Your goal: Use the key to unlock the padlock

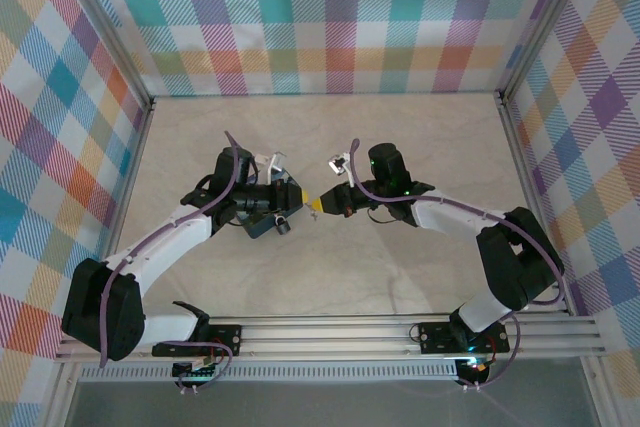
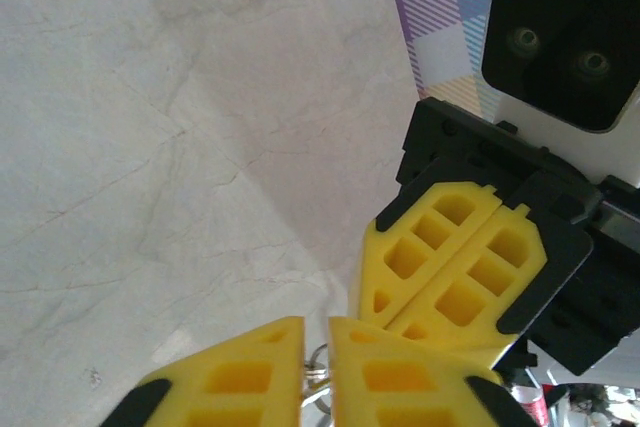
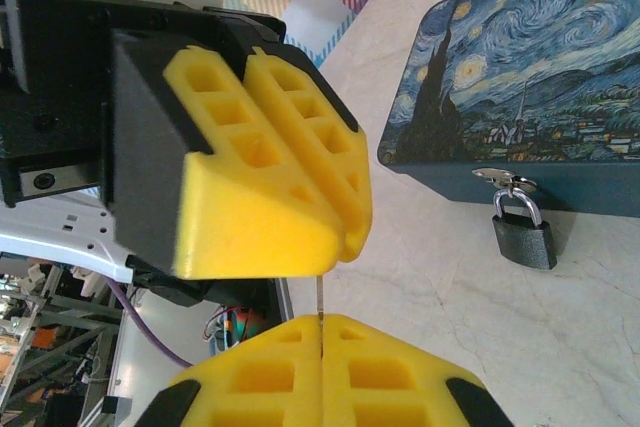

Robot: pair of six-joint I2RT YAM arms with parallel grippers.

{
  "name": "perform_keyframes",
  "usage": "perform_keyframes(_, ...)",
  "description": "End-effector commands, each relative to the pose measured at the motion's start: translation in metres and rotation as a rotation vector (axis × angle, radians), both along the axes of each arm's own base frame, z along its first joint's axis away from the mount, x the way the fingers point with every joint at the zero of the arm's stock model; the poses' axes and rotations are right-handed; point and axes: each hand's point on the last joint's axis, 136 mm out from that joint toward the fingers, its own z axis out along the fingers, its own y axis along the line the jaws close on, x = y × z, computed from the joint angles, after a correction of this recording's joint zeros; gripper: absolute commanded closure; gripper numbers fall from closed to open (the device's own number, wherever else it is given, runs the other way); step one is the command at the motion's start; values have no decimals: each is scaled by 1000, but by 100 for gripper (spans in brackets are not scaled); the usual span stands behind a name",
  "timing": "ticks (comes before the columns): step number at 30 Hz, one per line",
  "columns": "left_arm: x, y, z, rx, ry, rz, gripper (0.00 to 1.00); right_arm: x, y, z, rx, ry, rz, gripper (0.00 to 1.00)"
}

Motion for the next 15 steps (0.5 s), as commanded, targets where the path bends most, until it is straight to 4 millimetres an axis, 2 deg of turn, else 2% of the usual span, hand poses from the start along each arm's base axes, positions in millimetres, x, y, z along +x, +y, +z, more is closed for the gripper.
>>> perform_keyframes(1,-2,-3,14,-47,-46,-27,93,4,3,14,37,-32,11,100)
perform_keyframes(3,-2,-3,14,-48,-46,-25,100,5,4,15,38,-30,8,100)
perform_keyframes(6,2,-1,14,-41,-46,1,100,8,3,13,36,-20,-1,97)
perform_keyframes(10,9,5,11,-28,-40,48,100,13,0,11,36,1,-30,84)
perform_keyframes(15,20,15,8,-42,-24,124,100,18,-15,14,43,-6,-101,68)
